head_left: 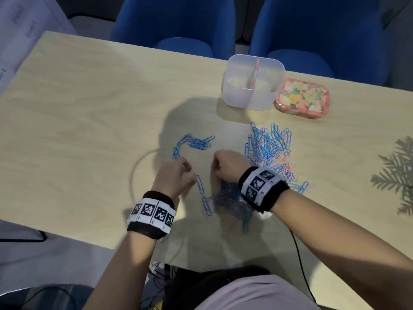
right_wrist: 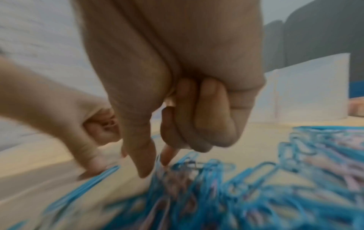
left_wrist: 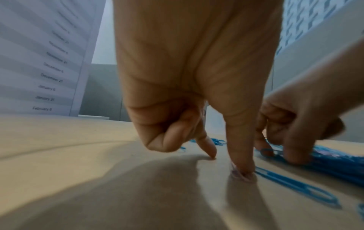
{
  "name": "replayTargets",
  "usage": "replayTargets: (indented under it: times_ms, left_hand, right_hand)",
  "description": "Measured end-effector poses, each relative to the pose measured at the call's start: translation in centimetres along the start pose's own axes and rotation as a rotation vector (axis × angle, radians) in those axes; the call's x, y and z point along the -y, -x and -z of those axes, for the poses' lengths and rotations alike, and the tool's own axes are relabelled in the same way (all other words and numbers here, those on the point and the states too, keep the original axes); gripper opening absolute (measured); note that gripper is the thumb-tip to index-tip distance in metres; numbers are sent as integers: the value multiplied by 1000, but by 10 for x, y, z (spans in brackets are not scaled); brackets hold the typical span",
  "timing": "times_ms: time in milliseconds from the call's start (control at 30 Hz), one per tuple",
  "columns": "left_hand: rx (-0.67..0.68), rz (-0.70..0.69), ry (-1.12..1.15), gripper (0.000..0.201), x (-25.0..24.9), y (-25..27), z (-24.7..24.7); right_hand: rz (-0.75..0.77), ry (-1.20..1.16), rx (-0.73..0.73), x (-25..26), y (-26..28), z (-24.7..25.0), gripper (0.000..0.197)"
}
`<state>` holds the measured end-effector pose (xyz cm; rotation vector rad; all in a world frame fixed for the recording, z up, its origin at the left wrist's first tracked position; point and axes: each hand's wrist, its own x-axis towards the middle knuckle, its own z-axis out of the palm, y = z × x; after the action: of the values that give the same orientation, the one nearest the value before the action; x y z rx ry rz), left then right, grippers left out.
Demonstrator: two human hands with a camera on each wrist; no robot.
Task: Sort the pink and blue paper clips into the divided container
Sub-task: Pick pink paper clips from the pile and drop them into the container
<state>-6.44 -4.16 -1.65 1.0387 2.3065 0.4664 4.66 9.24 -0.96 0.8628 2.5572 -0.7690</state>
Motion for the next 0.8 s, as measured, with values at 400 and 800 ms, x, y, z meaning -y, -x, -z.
replayTargets:
  times_ms: [400, 800]
  left_hand:
    - [-23, 101, 7, 14, 0, 0, -8]
    - [16, 255, 877, 22, 14, -30, 31]
  right_hand:
    - [-48, -84, -36, 16, -53, 22, 24]
    - [35, -118, -188, 29, -65, 32, 17]
